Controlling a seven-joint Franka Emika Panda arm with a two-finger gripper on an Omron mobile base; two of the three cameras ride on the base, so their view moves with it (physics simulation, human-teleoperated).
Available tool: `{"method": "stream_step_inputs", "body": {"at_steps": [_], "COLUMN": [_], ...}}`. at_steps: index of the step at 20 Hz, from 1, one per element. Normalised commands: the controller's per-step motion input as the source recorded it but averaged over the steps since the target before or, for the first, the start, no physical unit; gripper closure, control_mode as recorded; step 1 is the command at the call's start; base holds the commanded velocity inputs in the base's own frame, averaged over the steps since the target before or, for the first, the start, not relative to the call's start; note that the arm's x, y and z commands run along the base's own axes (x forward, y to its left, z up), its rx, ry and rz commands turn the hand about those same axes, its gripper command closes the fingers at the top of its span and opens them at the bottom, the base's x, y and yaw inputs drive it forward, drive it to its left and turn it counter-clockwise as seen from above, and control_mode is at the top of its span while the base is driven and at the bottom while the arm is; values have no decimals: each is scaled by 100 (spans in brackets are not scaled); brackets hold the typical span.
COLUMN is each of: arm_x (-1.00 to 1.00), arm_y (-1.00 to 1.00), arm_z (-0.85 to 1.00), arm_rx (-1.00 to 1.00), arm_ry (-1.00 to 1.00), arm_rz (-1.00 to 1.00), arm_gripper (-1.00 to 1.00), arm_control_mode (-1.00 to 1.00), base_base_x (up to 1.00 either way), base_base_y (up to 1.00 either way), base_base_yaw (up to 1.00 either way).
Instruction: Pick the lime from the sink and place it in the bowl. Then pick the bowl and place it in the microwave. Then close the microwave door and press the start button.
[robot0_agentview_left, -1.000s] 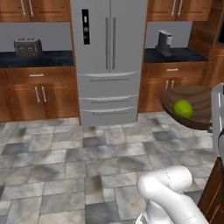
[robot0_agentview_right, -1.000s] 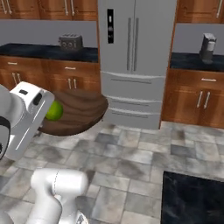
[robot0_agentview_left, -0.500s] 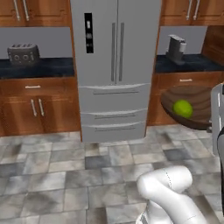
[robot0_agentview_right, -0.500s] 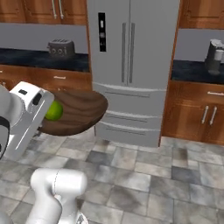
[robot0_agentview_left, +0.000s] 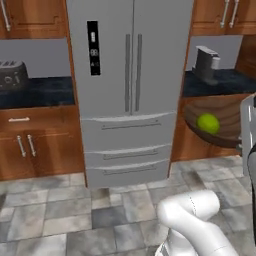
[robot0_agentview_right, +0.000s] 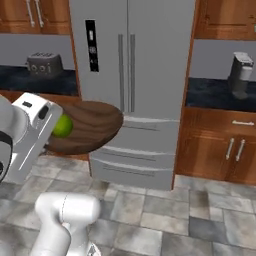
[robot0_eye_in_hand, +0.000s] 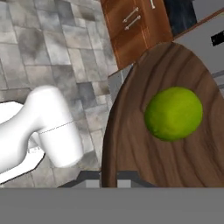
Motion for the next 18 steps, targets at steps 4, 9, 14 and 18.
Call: {"method": "stream_step_inputs", "body": {"at_steps": [4,9,14,18], "arm_x": [0,0,0,0], "arm_y": [0,0,0,0], "arm_z": [0,0,0,0], "arm_rx": [0,0,0,0], "arm_ry": [0,0,0,0], "arm_rz": [0,0,0,0], "arm_gripper": [100,100,100,100], "arm_control_mode": [100,100,100,100], "base_base_x": [40,19,50,81], "base_base_y": [-57,-57,-36,-24], "base_base_yaw": [-61,-76,-71,-62]}}
